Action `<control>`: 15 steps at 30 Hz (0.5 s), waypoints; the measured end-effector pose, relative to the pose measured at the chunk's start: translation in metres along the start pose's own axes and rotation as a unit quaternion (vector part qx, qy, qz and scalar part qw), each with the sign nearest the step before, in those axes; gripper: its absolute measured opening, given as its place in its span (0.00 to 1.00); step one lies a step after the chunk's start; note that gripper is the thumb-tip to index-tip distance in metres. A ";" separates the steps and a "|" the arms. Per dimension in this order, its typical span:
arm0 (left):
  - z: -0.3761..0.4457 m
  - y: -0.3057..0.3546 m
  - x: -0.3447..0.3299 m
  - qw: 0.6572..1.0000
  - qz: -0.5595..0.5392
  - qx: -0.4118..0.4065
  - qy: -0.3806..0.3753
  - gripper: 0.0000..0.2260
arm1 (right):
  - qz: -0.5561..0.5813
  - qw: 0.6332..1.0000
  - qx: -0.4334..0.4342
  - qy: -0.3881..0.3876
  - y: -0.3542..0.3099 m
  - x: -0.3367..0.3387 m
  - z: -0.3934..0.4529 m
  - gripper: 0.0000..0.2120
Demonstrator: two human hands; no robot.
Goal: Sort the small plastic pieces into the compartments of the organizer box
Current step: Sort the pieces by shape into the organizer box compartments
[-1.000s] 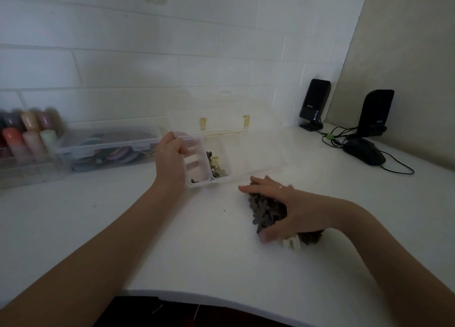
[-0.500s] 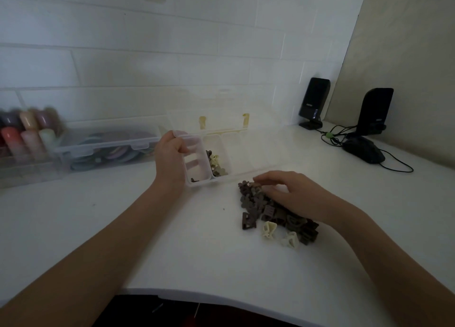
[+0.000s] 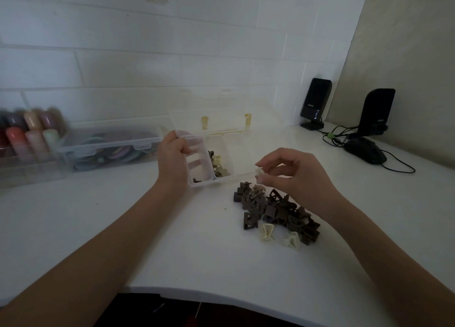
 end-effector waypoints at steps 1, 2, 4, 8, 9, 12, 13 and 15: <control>0.000 0.000 0.000 1.000 0.000 0.001 -0.002 0.11 | 0.038 0.999 -0.014 0.007 0.001 0.001 0.000 0.10; 0.000 -0.001 -0.001 1.000 0.001 0.001 -0.004 0.11 | 0.065 0.998 -0.025 0.009 0.003 0.001 0.000 0.08; 0.001 -0.002 -0.001 1.000 0.005 -0.001 -0.008 0.12 | 0.083 0.996 -0.029 0.015 0.005 0.002 0.000 0.07; 0.002 0.000 -0.003 0.999 0.010 -0.018 -0.028 0.13 | 0.008 0.997 0.015 0.069 -0.002 0.008 -0.001 0.06; 0.003 0.000 -0.004 0.999 0.010 -0.021 -0.034 0.13 | -0.026 0.996 0.028 0.085 -0.006 0.010 -0.003 0.06; 0.003 0.000 -0.008 0.998 0.003 -0.017 -0.057 0.15 | -0.099 0.987 0.059 0.111 -0.014 0.009 -0.007 0.06; 0.003 -0.001 -0.010 0.998 -0.001 -0.010 -0.068 0.15 | -0.118 0.984 0.065 0.113 -0.015 0.008 -0.008 0.06; 0.003 -0.004 -0.015 0.996 0.003 0.009 -0.093 0.16 | -0.166 0.976 0.079 0.120 -0.017 0.008 -0.008 0.06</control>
Point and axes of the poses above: each hand's wrist, its own z-axis towards the middle knuckle, its own x-axis out of the back of the hand, y = z × x, the point moved 10 cm from there along z, towards the middle knuckle, and after that the axes turned 13 degrees about -z, right-handed, at the moved point
